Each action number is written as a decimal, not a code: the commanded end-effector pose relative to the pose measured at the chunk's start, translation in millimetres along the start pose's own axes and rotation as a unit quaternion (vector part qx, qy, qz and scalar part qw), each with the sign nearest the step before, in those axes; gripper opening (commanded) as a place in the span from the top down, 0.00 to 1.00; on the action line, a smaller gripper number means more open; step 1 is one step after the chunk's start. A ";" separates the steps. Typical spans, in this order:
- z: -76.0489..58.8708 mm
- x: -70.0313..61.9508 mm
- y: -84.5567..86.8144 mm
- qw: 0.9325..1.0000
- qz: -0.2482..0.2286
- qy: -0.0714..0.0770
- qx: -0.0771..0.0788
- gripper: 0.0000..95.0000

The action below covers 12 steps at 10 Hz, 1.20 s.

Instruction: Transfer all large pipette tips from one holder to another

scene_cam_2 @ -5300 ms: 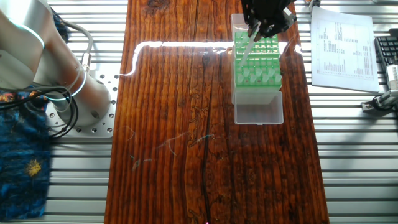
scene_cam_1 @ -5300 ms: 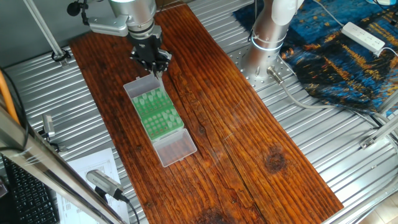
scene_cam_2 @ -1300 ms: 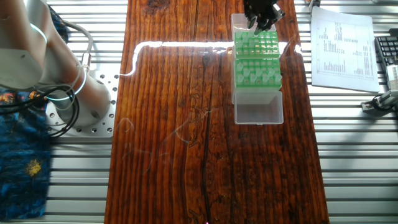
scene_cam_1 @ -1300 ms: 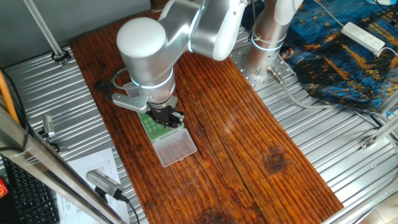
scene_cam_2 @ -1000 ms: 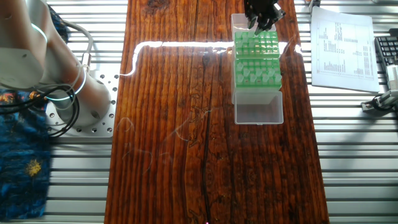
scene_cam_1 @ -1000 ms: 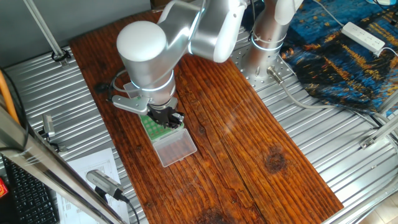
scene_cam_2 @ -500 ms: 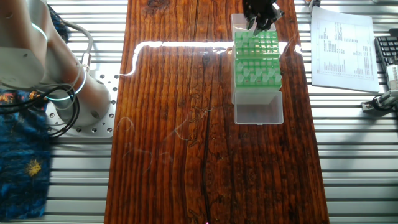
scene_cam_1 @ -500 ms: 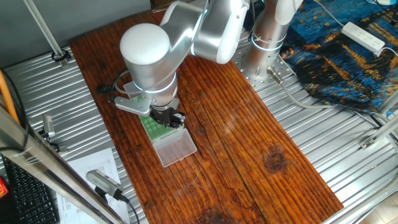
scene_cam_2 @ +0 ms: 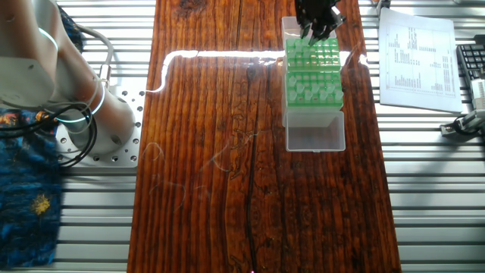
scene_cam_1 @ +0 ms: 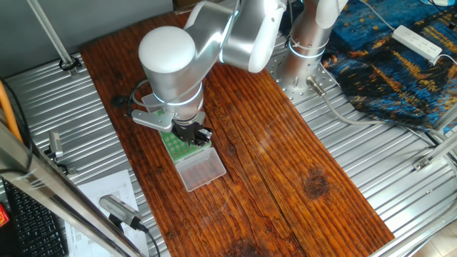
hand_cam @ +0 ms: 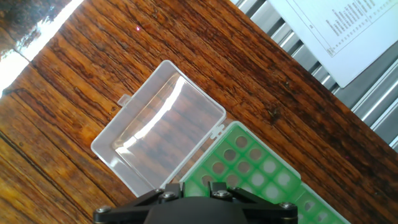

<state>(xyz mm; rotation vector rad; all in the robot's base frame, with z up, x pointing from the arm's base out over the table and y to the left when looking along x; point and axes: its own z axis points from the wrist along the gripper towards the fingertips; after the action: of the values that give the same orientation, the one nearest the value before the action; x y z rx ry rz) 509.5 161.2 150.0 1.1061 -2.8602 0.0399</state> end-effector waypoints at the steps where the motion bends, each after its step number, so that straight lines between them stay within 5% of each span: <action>1: -0.1 0.3 -0.4 1.000 0.002 0.000 0.001 0.80; 6: -0.1 0.3 -0.4 1.000 0.003 0.000 0.001 0.80; 7: -0.2 0.3 -0.4 1.000 0.003 0.000 0.001 1.00; 12: -1.4 0.4 -0.1 1.000 0.004 0.001 0.001 1.00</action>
<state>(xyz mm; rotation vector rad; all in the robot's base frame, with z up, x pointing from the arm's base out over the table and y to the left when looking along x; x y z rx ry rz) 509.6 160.9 151.7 1.0962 -2.8640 0.0441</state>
